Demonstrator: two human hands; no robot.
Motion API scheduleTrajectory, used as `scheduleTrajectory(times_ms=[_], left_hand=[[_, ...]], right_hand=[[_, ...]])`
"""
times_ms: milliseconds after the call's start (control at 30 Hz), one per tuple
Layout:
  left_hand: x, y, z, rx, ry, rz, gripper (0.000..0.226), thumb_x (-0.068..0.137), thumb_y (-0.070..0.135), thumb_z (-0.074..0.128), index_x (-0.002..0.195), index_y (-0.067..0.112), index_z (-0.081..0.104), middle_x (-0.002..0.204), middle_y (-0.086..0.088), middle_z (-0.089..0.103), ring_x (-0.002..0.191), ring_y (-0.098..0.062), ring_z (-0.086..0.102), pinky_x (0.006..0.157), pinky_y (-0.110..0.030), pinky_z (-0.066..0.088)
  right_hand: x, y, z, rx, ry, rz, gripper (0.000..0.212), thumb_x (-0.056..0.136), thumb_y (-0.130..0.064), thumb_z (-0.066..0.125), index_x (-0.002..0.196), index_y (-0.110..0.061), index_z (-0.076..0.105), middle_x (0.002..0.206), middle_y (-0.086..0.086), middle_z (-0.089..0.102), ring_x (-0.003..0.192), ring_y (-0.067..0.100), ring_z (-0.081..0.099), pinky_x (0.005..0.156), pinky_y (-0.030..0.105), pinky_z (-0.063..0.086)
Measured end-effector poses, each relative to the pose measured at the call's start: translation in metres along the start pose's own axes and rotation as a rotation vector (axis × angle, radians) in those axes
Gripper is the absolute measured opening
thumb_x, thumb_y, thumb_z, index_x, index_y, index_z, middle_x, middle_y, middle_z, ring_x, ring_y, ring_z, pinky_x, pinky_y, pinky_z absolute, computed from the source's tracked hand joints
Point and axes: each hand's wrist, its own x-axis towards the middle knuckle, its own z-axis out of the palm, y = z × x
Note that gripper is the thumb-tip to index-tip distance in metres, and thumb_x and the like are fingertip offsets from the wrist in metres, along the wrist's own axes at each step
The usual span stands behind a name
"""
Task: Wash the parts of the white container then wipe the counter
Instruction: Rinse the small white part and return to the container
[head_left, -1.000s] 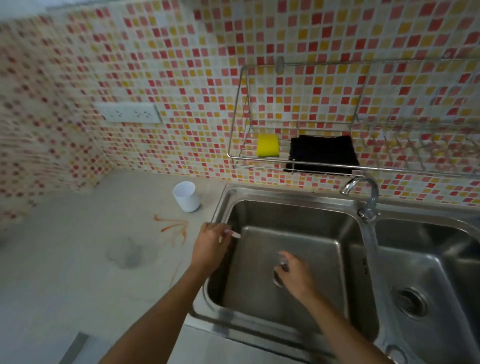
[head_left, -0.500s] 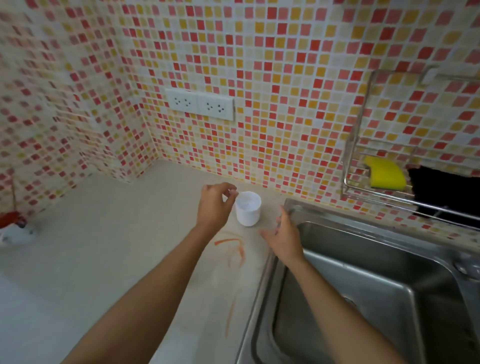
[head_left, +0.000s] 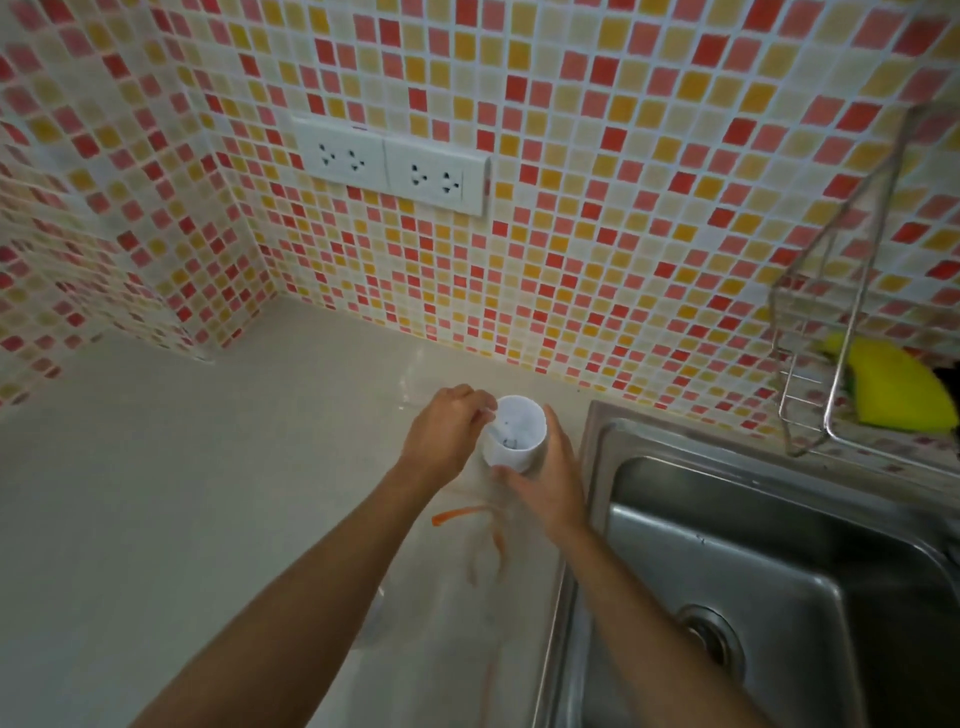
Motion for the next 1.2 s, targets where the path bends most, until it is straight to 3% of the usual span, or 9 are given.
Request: scheduleTrajectory(times_ms=[100,200,367,567,733,833,967,1100,1200], left_hand=[[0.006,0.000,0.006,-0.002,-0.036,0.015,0.022,0.098,0.017,0.051,0.112,0.015,0.068,0.111,-0.006,0.066,0.097,-0.024,0.061,0.080,-0.027,0.045],[0.011,0.001,0.008,0.026,-0.080,0.034,0.024,0.098,0.016,0.050,0.115,0.014,0.067,0.114,-0.007,0.064,0.097,-0.025,0.062,0.080,-0.026,0.045],[0.021,0.004,0.004,0.138,-0.162,0.113,0.028,0.095,0.012,0.056,0.123,0.011,0.061,0.123,-0.010,0.059,0.103,-0.027,0.061,0.087,-0.026,0.045],[0.030,0.004,0.002,0.232,-0.217,0.197,0.032,0.095,0.015,0.057,0.127,0.014,0.059,0.127,-0.007,0.057,0.106,-0.022,0.060,0.087,-0.023,0.044],[0.032,0.004,0.005,0.202,-0.149,0.215,0.027,0.098,0.018,0.046,0.117,0.018,0.065,0.121,-0.003,0.060,0.109,-0.023,0.056,0.086,-0.035,0.047],[0.034,0.006,0.014,0.272,-0.198,0.263,0.028,0.095,0.020,0.057,0.121,0.016,0.067,0.133,-0.006,0.058,0.126,-0.022,0.049,0.100,-0.032,0.045],[0.040,0.003,0.023,0.396,-0.225,0.357,0.034,0.092,0.019,0.062,0.125,0.011,0.064,0.136,-0.007,0.058,0.140,-0.022,0.036,0.114,-0.034,0.032],[0.044,0.000,0.020,0.472,-0.252,0.384,0.037,0.094,0.022,0.058,0.130,0.014,0.060,0.139,-0.003,0.056,0.143,-0.021,0.030,0.119,-0.032,0.022],[0.039,0.007,0.014,0.399,-0.229,0.353,0.039,0.098,0.026,0.053,0.135,0.016,0.055,0.141,-0.004,0.054,0.141,-0.021,0.033,0.117,-0.029,0.024]], right_hand=[[0.002,-0.001,0.000,0.032,-0.006,0.001,0.076,0.072,-0.045,0.080,0.131,-0.048,0.031,0.129,-0.026,0.045,0.116,0.001,0.047,0.100,0.029,0.045],[0.003,0.001,0.000,0.054,-0.018,0.002,0.074,0.073,-0.050,0.077,0.131,-0.052,0.030,0.126,-0.036,0.043,0.115,-0.002,0.049,0.098,0.027,0.045],[0.004,0.005,0.004,0.068,-0.021,0.010,0.078,0.074,-0.049,0.076,0.138,-0.042,0.030,0.134,-0.022,0.047,0.120,0.003,0.049,0.098,0.029,0.048],[0.003,0.003,0.006,0.097,-0.013,0.023,0.073,0.075,-0.055,0.072,0.135,-0.047,0.030,0.130,-0.028,0.046,0.116,-0.002,0.050,0.095,0.024,0.047],[0.004,0.003,0.007,0.094,-0.001,0.036,0.074,0.075,-0.054,0.073,0.135,-0.045,0.031,0.129,-0.026,0.049,0.115,0.000,0.053,0.093,0.025,0.049],[0.005,0.005,0.008,0.077,-0.005,0.037,0.075,0.075,-0.050,0.075,0.136,-0.046,0.030,0.131,-0.027,0.048,0.116,0.001,0.053,0.094,0.029,0.051],[0.007,0.008,0.010,0.075,0.001,0.030,0.081,0.075,-0.047,0.077,0.140,-0.038,0.030,0.136,-0.014,0.050,0.119,0.008,0.053,0.095,0.036,0.052],[0.011,0.008,0.013,0.082,0.008,0.056,0.085,0.072,-0.038,0.082,0.141,-0.033,0.033,0.138,-0.012,0.049,0.120,0.008,0.051,0.094,0.020,0.046],[0.017,0.005,0.015,0.116,-0.042,0.086,0.084,0.073,-0.034,0.081,0.141,-0.028,0.032,0.138,-0.009,0.047,0.121,0.010,0.049,0.095,0.012,0.040]])
